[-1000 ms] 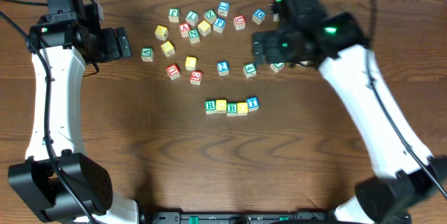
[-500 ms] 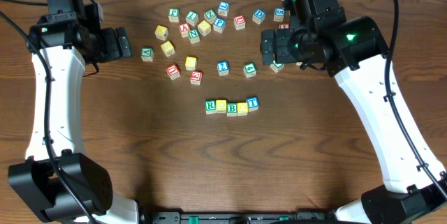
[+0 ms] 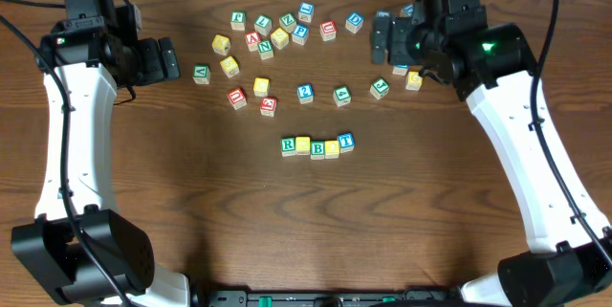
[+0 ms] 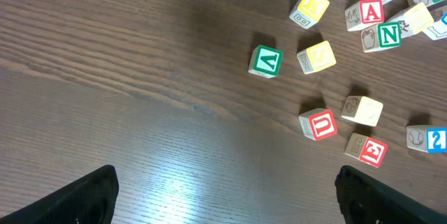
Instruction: Spell out ROBOT
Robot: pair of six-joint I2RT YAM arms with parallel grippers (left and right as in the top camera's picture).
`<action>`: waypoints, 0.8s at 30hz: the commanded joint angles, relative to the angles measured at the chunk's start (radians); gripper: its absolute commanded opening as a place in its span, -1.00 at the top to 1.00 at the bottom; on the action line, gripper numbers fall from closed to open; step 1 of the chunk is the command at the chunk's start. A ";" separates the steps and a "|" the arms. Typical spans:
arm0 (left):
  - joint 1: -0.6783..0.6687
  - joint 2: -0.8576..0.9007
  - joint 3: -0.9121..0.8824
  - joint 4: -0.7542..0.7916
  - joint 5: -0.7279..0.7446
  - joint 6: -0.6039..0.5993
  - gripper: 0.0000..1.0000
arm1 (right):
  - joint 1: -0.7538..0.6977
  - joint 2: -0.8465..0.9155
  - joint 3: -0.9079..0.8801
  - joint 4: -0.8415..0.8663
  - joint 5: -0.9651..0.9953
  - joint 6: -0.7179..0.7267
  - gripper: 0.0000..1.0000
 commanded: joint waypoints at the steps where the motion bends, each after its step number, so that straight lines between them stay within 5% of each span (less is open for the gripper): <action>1: 0.003 -0.015 0.021 -0.002 0.009 0.003 -0.96 | -0.034 -0.050 -0.105 0.035 0.012 -0.015 -0.98; 8: 0.003 -0.015 0.021 -0.002 0.009 0.003 -0.95 | -0.137 -0.276 -0.480 0.364 0.010 -0.001 -0.98; 15: 0.003 -0.015 0.021 -0.002 0.009 0.003 -0.95 | -0.272 -0.692 -0.928 0.739 0.011 0.277 -0.98; 24: 0.003 -0.015 0.021 -0.002 0.009 0.003 -0.96 | -0.346 -1.240 -1.361 0.857 0.012 0.349 -0.98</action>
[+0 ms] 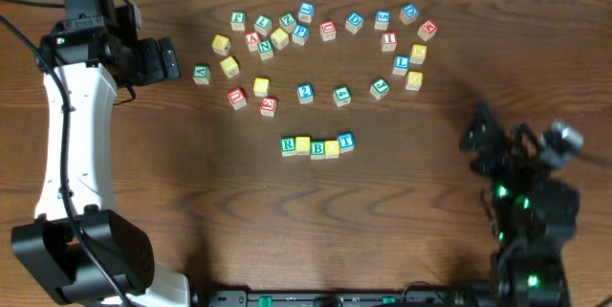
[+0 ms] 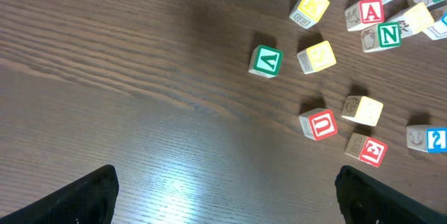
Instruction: Spell out ROBOT
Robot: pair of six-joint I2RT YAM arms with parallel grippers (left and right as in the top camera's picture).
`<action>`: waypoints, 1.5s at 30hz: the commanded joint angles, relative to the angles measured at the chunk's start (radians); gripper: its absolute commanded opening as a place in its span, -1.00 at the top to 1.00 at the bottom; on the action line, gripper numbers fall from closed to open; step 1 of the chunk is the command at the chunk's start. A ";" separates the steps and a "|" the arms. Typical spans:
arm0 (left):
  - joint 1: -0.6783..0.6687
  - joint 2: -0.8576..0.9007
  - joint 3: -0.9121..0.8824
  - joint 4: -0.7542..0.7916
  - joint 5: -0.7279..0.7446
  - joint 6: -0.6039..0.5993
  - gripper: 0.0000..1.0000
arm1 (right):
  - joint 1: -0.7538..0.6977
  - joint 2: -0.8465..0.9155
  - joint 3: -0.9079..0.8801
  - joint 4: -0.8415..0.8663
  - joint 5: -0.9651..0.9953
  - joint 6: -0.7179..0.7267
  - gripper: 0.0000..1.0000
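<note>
Five blocks stand in a row at mid-table: green R [image 1: 288, 144], a yellow block [image 1: 303, 144], green B [image 1: 317, 148], another yellow block [image 1: 332, 148] and blue T [image 1: 346, 141]. My left gripper [image 1: 167, 61] hangs at the back left, open, with nothing between its fingers [image 2: 91, 195]. It is above bare wood, left of the loose blocks. My right gripper [image 1: 481, 135] is low at the front right, far from the row. Its jaws cannot be made out.
Several loose letter blocks lie scattered across the back of the table [image 1: 191, 202], from a green one [image 1: 201, 74] to a red one [image 1: 426, 29]. In the left wrist view a green block [image 2: 266, 61] and a red U [image 2: 319, 124] lie nearest.
My right arm has gone from over the back-right blocks to a folded pose at the front right. The blocks it covered now show. The left arm and the row are unchanged.
</note>
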 commanded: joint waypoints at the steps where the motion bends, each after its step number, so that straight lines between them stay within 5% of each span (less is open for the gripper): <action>1: 0.002 -0.015 0.021 -0.002 0.009 0.003 -0.95 | -0.018 -0.174 -0.164 0.030 0.003 0.047 -0.99; 9: 0.002 -0.015 0.021 -0.002 0.009 0.003 -0.96 | -0.016 -0.401 -0.435 0.164 0.011 0.047 -0.98; 18: 0.002 -0.015 0.021 -0.002 0.009 0.003 -0.96 | -0.016 -0.545 -0.471 0.048 0.010 0.047 -0.98; 45: 0.002 -0.015 0.021 -0.002 0.009 0.003 -0.96 | -0.010 -0.542 -0.471 0.023 0.006 0.043 -0.99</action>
